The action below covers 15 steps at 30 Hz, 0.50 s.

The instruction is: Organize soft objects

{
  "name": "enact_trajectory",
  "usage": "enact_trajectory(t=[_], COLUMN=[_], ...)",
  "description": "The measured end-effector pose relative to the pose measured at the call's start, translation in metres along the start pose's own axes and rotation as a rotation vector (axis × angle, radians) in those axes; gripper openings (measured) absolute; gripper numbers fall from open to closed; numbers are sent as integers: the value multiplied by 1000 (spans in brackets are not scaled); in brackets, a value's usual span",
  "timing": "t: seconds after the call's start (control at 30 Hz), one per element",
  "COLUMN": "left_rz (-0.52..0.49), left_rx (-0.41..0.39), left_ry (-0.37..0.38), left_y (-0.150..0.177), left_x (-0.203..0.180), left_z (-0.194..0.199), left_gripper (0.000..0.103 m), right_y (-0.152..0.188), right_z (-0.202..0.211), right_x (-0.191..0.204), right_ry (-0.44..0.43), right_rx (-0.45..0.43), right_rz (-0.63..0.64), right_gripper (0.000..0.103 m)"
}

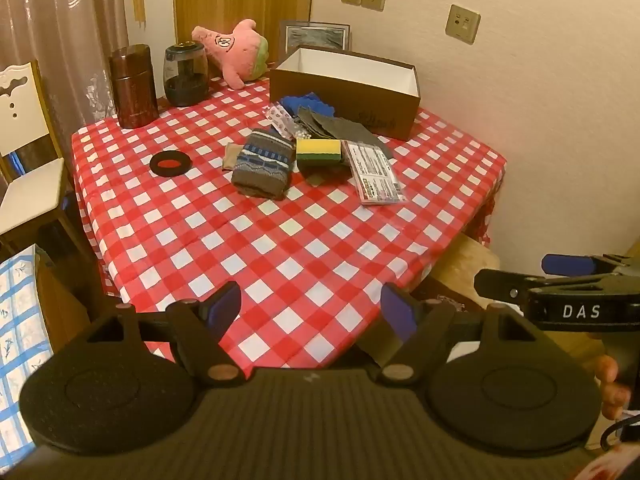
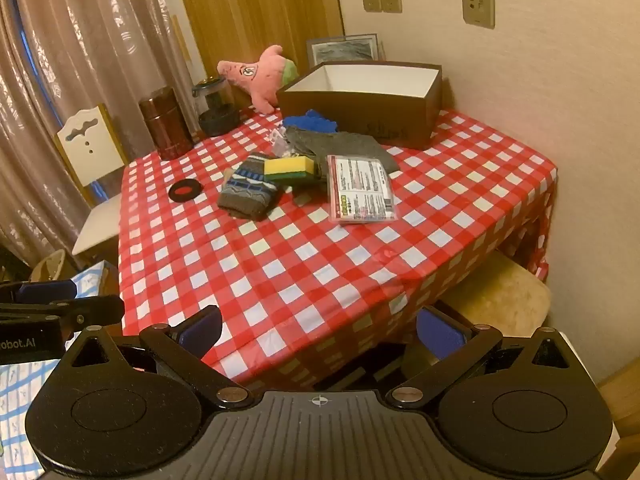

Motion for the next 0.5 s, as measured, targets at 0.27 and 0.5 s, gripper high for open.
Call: enact_trajectory(t=[0.27,0.5], left_rz=[9,6], left_rx=[2,6], left_ry=[16,4], left_y=[1,0], left_x=[0,0], left_z=[1,0], left_gripper=[75,75], right_y=[-1,-2], right_z=[-1,-2], right_x=[-2,-2], right_ry=[0,-4], right_rx=[0,1], right_rz=[0,-1], right_gripper=[103,103])
Point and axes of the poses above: each gripper's, at about its wrist camera, not at the fingertips, and z roughly against the way its jaws point, x to its left, y to its underside, the point moved 7 cm from there along -z, roughly the way its jaws point, and after that the axes turned 2 degrees about -x, right-handed, at the moved point
